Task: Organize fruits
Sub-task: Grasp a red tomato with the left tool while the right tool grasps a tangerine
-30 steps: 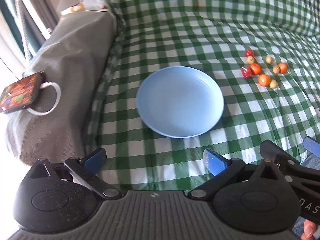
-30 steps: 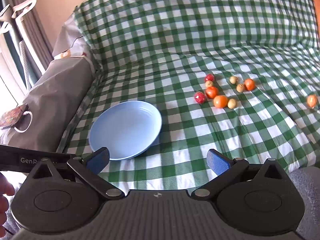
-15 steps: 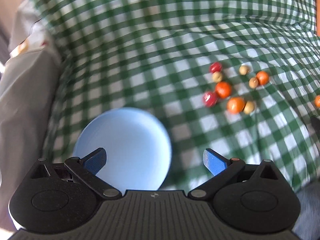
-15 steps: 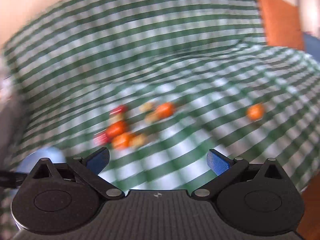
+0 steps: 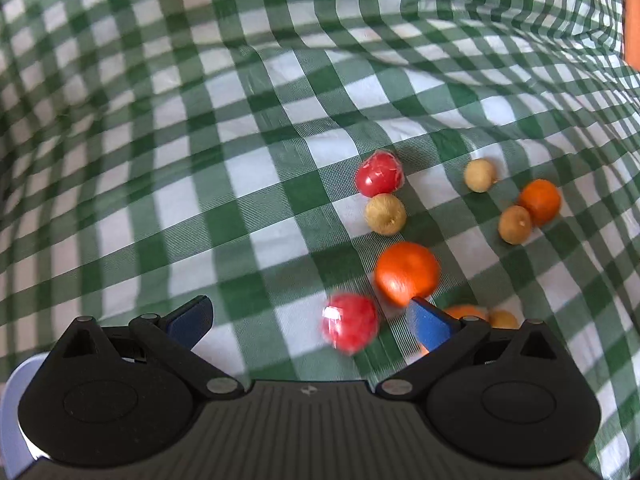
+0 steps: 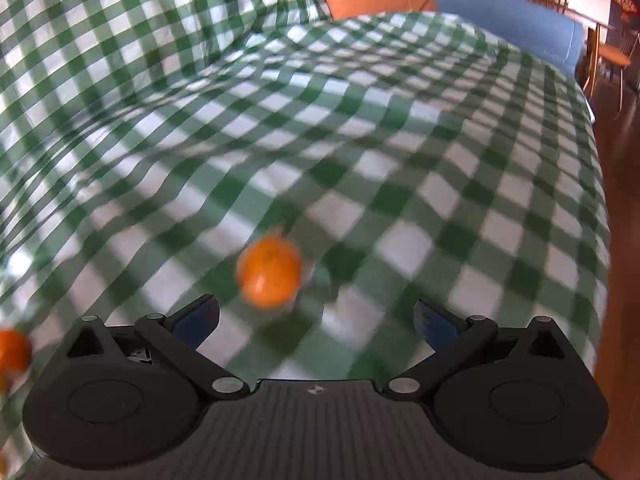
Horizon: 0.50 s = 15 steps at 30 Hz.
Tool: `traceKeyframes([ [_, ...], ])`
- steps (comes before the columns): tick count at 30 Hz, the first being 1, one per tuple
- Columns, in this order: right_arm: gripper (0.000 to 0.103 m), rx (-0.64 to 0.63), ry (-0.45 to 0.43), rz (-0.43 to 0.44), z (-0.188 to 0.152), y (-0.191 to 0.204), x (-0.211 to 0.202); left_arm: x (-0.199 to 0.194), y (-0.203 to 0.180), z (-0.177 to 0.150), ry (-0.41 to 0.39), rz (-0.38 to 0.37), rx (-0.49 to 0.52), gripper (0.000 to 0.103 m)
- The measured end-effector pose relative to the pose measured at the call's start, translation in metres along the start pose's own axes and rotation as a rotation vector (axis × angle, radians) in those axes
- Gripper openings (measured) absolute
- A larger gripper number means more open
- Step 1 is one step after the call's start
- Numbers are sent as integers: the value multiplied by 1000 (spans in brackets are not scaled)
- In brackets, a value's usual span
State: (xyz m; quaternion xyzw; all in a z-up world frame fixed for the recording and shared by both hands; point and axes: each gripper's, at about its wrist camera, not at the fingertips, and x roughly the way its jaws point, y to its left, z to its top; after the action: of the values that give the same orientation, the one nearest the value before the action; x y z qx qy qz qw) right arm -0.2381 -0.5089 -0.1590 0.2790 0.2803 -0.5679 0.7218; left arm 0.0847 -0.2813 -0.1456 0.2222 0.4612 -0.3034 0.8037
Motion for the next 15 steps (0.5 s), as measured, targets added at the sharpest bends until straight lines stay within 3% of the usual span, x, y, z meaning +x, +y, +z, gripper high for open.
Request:
traceKeyframes([
  [3, 102, -63, 6, -6, -1, 7, 22, 9, 2, 6, 10, -67, -12, 103],
  [5, 102, -142, -56, -24, -6, 19, 26, 12, 1, 6, 33, -66, -3, 103],
  [10, 102, -134, -53, -8, -4, 19, 29, 8, 5, -7, 46, -85, 16, 102],
  [11, 97, -139, -50, 0, -4, 19, 27, 4, 7, -10, 18, -83, 3, 89],
  [12, 92, -154, -57, 9, -2, 23, 27, 1, 8, -11, 1, -83, -7, 63],
  [13, 76, -183, -76, -6, -3, 25, 21, -2, 8, -10, -5, -89, -1, 55],
  [14, 49, -208, -90, 1, -3, 27, 20, -4, 7, -10, -16, -94, 5, 34],
  [15, 39, -218, -94, 48, -5, 27, 20, -6, 6, -8, -11, -98, 6, 34],
])
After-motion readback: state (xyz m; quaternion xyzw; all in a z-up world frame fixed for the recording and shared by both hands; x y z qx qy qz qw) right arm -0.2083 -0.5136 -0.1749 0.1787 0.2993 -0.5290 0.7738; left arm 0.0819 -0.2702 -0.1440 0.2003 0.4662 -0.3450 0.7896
